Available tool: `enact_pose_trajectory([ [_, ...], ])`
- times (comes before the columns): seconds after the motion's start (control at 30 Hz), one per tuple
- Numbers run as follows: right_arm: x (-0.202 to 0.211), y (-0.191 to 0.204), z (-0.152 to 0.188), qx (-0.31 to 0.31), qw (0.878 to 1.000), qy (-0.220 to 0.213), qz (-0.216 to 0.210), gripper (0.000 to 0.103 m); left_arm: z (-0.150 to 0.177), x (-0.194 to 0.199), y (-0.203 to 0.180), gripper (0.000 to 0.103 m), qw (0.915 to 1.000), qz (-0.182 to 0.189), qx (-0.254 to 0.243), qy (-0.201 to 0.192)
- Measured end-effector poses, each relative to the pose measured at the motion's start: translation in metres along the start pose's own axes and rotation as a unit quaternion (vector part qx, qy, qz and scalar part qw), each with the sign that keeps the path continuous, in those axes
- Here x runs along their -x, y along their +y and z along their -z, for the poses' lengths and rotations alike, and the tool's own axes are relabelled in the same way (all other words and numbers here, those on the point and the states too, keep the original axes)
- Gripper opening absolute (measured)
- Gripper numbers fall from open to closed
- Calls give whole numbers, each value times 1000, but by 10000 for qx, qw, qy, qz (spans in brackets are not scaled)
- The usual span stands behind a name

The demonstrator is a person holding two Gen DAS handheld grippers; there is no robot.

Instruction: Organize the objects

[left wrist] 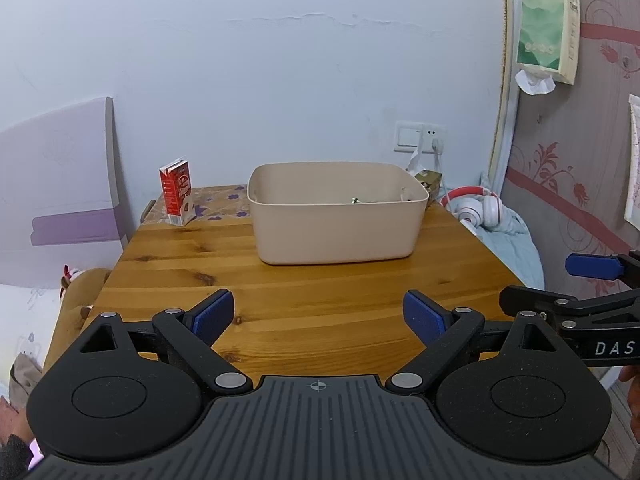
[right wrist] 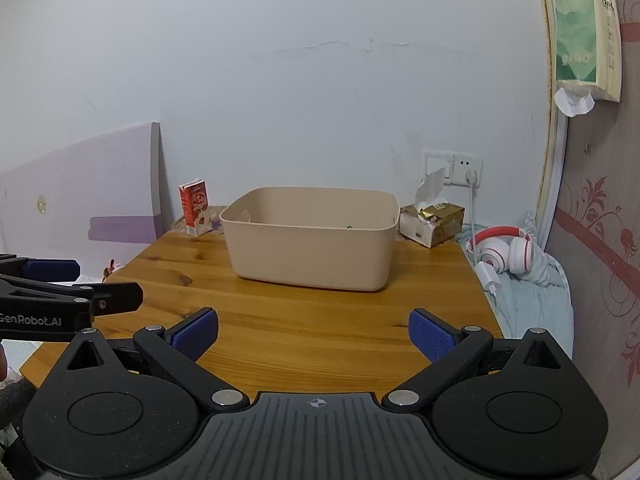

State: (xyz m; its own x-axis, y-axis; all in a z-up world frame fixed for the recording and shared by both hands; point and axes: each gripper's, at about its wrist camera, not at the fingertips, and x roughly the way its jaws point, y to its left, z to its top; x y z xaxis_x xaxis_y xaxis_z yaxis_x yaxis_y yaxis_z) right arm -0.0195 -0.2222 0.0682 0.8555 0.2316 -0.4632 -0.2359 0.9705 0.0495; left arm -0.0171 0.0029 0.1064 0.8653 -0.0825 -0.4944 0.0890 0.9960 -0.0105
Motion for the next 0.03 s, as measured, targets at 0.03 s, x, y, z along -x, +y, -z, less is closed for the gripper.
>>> enact_pose_trajectory([
  [0.03, -2, -1, 0, -14, 10000, 20, -3, 103, -1, -2, 0, 93, 10000, -20, 1, 7],
])
